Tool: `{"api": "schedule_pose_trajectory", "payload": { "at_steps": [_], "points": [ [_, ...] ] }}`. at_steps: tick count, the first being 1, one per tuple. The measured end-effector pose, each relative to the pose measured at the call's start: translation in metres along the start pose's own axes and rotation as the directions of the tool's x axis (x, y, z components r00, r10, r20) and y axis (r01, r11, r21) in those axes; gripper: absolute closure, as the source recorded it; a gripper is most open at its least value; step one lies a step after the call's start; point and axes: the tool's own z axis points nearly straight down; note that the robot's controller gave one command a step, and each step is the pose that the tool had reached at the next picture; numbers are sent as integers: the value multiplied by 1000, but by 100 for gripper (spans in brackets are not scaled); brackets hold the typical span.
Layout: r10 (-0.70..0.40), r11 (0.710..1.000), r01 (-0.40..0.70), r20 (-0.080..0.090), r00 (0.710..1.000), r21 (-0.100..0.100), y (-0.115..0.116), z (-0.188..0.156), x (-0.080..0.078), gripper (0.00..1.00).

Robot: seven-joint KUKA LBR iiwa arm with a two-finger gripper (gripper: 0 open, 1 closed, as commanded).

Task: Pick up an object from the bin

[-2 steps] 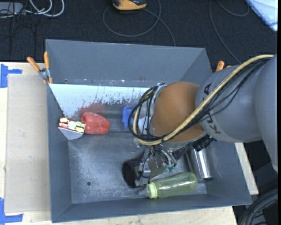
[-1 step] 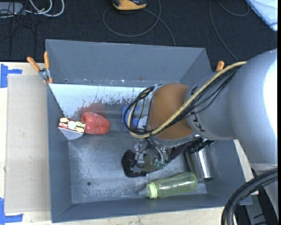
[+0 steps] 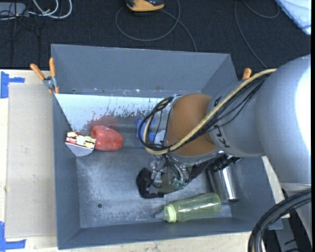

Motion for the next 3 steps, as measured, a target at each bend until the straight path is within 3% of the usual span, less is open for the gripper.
{"api": "schedule_pose_trajectory", "payload": {
  "at_steps": [1,2,3],
  "points": [
    [41,999,-41,-1,999,0,3,-116,8,100],
    [42,999,-42,-1,999,0,3,-116,8,100],
    [81,997,-81,-1,997,1,10,-241,15,100]
  ]
}}
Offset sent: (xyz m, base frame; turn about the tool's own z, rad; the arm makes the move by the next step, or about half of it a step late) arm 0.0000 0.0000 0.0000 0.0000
